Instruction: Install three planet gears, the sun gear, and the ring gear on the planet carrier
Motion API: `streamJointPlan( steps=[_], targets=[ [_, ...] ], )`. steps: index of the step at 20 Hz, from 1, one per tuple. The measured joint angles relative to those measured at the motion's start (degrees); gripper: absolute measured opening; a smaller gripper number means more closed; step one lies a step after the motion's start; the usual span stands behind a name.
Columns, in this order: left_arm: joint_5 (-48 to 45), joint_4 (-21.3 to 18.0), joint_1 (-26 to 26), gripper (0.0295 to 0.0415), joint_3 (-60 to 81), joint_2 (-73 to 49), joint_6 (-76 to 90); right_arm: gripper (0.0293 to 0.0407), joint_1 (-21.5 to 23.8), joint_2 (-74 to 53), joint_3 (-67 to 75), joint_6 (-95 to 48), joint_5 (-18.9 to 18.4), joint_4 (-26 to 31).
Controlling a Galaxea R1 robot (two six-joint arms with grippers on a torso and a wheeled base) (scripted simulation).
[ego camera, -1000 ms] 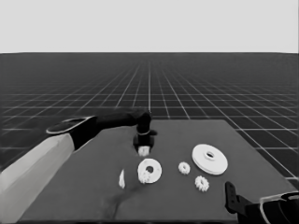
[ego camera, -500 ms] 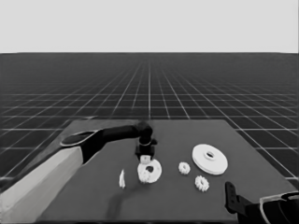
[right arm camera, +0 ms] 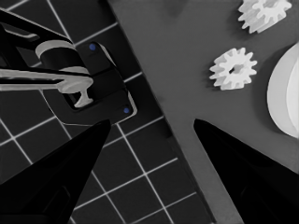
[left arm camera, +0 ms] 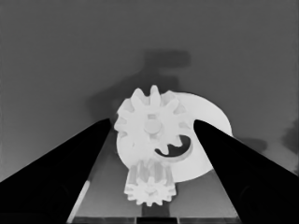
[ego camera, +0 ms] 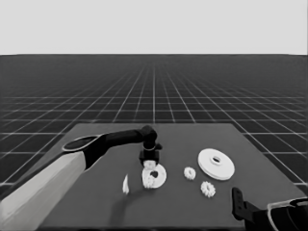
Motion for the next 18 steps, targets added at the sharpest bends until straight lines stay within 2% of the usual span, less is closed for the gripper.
streamJointPlan(
  steps=[4,6,8,14,15,16,17,18],
  targets=[
    [0.0,0.0,0.0,0.0385,0.0,0.0,0.0,0.0385,0.0,0.0,0.0,0.0,0.0,0.0],
    [3.06,-4.37,-5.14,0.0385,5.69,-1.91,-3.12,0.0385,0.0,0.0,0.0,0.0,0.0,0.0],
    [3.82,-6.18,-7.24,0.0385,6.68,-2.19,-3.68,0.0385,0.0,0.0,0.0,0.0,0.0,0.0],
    [4.16,-7.13,-8.17,0.0385,6.93,-2.24,-3.81,0.0385,0.0,0.0,0.0,0.0,0.0,0.0],
    [-15.11,-3.29,-12.68,0.0408,33.35,-17.47,23.75,0.0385,0.0,0.0,0.0,0.0,0.0,0.0],
    [-26.92,-0.97,-18.44,0.0414,56.58,-39.61,48.57,0.0385,0.0,0.0,0.0,0.0,0.0,0.0],
    [-33.8,0.42,-21.92,0.04,70.1,-55.86,63.52,0.0385,0.0,0.0,0.0,0.0,0.0,0.0],
    [-37.86,1.21,-23.85,0.0392,78.25,-65.0,72.32,0.0385,0.0,0.0,0.0,0.0,0.0,0.0]
  ],
)
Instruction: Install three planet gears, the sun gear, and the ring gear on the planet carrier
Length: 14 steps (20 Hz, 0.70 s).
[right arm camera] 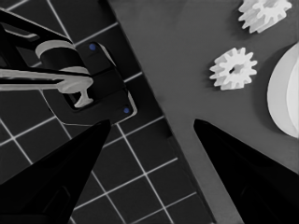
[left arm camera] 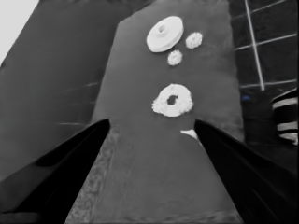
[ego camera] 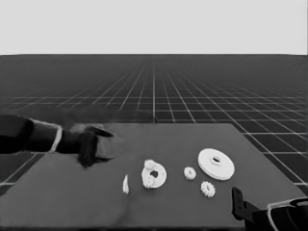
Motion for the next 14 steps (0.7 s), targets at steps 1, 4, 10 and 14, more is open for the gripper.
streamJointPlan(
  steps=[1,4,10,14],
  targets=[
    [-2.4,0.47,-1.11,0.0388,4.83,-5.21,5.18,0.0385,0.0,0.0,0.0,0.0,0.0,0.0],
    [-5.13,1.0,-2.39,0.0385,10.3,-10.93,11.07,0.0385,0.0,0.0,0.0,0.0,0.0,0.0],
    [-5.8,1.14,-2.73,0.0385,11.59,-12.26,12.51,0.0387,20.89,39.36,-44.11,47.9,-18.62,27.31],
    [-5.82,1.15,-2.74,0.0385,11.64,-12.31,12.57,0.0385,20.83,44.24,-54.88,49.25,-18.43,29.82]
  ],
)
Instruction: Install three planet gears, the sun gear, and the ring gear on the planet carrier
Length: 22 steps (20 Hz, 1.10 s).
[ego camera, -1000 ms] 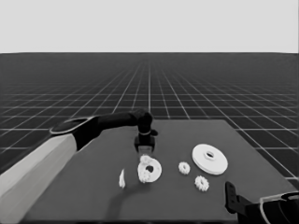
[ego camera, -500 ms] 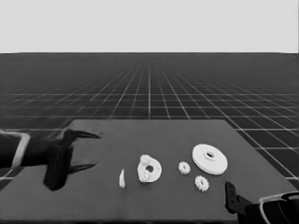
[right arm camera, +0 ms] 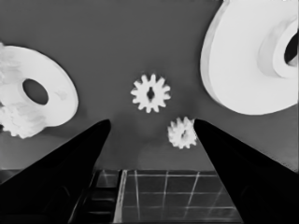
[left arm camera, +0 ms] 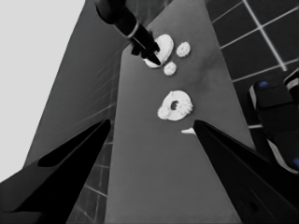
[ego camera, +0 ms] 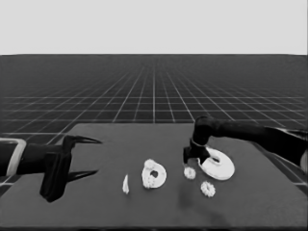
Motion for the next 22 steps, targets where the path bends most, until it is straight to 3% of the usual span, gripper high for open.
streamJointPlan(
  steps=[2,4,5,12,14,22],
  targets=[
    [0.0,0.0,0.0,0.0385,0.0,0.0,0.01,0.0385,-0.03,0.49,-1.11,0.02,0.01,0.23],
    [0.0,0.0,0.0,0.0385,0.01,-0.01,0.01,0.0385,-7.65,2.14,-5.57,-1.88,3.52,-6.55],
    [0.0,0.0,0.0,0.0385,0.01,-0.01,0.01,0.0385,-9.35,2.73,-7.13,-2.53,4.47,-7.84],
    [0.0,0.0,0.0,0.0385,0.01,-0.01,0.01,0.0385,-11.39,3.68,-9.59,-3.55,5.92,-9.48],
    [0.0,0.0,0.0,0.0385,0.01,-0.01,0.01,0.0314,-11.42,3.69,-9.62,-3.56,5.94,-9.51],
    [0.0,0.0,0.0,0.0385,0.01,-0.01,0.01,0.0312,-11.4,3.7,-9.64,-3.57,5.95,-9.53]
  ],
)
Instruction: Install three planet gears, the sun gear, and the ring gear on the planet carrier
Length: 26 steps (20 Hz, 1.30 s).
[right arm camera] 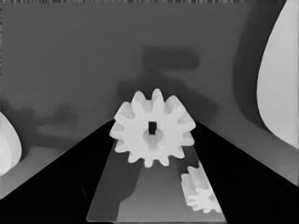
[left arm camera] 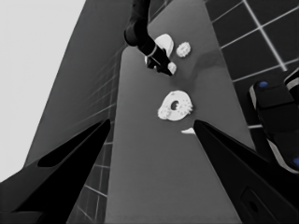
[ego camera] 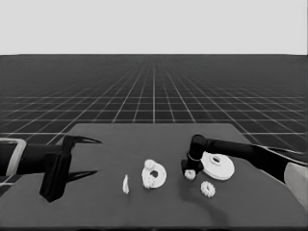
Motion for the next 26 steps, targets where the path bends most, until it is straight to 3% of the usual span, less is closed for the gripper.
streamJointPlan(
  steps=[1,3,8,10,14,20,22,26],
  targets=[
    [0.0,0.0,0.0,0.0385,0.0,0.0,0.0,0.0312,3.61,-1.74,4.53,2.05,-2.85,3.45],
    [0.0,0.0,0.0,0.0385,0.0,0.0,0.0,0.0312,8.8,-2.75,7.31,3.33,-5.01,7.5],
    [0.0,0.0,0.0,0.0385,0.0,0.0,0.0,0.0312,11.2,-2.94,7.88,3.58,-5.89,9.69],
    [0.0,0.0,0.0,0.0385,0.0,0.0,0.0,0.0312,11.3,-2.94,7.89,3.58,-5.93,9.81],
    [0.0,0.0,0.0,0.0385,0.0,0.0,0.0,0.0312,11.32,15.39,0.12,13.93,-7.7,9.29],
    [0.0,0.0,0.0,0.0385,0.0,0.0,0.0,0.0312,11.31,18.09,-2.47,14.14,-7.75,9.3],
    [0.0,0.0,0.0,0.0385,0.0,0.0,0.0,0.0312,5.42,18.99,-5.69,12.19,-5.99,3.64],
    [0.0,0.0,0.0,0.0385,0.0,0.0,0.0,0.0312,2.78,19.71,-8.07,10.84,-4.79,1.24]
  ],
)
